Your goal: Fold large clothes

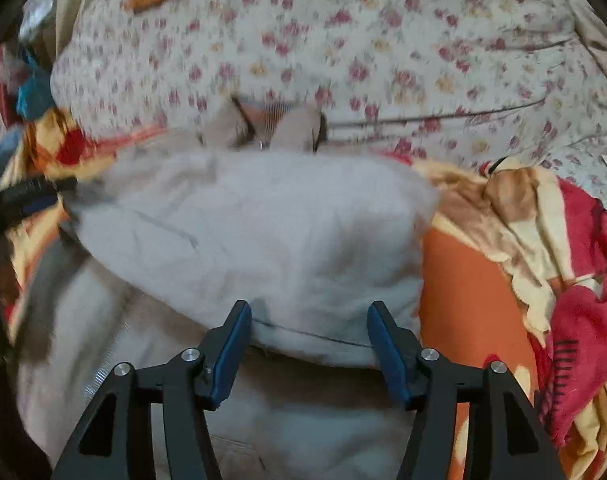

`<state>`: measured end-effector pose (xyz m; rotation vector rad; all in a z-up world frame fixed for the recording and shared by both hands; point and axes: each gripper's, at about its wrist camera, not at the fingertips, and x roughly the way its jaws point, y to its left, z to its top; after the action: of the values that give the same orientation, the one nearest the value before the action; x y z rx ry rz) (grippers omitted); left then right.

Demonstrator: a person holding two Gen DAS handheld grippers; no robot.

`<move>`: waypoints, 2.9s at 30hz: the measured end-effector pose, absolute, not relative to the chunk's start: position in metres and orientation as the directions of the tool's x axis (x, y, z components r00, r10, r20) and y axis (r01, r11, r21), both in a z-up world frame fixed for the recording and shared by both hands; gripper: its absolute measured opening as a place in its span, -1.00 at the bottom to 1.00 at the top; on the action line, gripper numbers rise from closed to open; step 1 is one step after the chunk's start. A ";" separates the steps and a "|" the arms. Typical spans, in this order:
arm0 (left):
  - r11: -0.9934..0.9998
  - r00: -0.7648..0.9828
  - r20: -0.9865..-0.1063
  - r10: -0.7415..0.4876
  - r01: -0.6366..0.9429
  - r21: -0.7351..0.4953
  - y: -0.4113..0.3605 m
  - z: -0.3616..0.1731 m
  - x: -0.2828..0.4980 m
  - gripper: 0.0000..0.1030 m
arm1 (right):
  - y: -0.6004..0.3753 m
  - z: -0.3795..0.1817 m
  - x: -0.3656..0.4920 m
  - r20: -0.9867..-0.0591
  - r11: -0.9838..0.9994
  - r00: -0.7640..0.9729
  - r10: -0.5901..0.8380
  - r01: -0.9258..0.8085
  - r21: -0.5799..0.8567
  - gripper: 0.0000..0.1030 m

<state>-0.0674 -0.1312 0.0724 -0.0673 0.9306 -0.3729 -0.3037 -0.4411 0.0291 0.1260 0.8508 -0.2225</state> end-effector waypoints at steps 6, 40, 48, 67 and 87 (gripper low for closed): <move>0.921 0.552 -0.752 -0.361 0.337 -0.195 -0.139 0.078 -0.078 0.26 | -0.439 0.028 -0.289 -0.759 0.969 0.636 -0.141 0.247 0.027 0.18; 0.924 0.545 -0.794 -0.269 0.378 -0.054 -0.144 0.048 -0.100 0.29 | -0.450 0.035 -0.356 -0.746 0.935 0.633 -0.207 0.351 0.038 0.31; 0.910 0.598 -0.752 -0.277 0.414 -0.006 -0.122 0.072 -0.145 0.29 | -0.436 0.035 -0.396 -0.728 0.932 0.662 -0.178 0.350 0.091 0.32; 0.907 0.563 -0.769 -0.302 0.417 -0.051 -0.068 0.060 -0.207 0.29 | -0.419 0.009 -0.438 -0.771 0.939 0.622 -0.137 0.329 0.099 0.47; 0.924 0.445 -0.826 -0.347 0.315 -0.218 -0.010 0.028 -0.228 0.29 | -0.450 -0.025 -0.455 -0.785 0.912 0.606 -0.128 0.383 0.147 0.33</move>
<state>-0.2281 -0.0095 0.0276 -0.0342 1.0314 -0.4102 -0.4549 -0.4497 -0.0246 0.3166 0.8738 -0.3016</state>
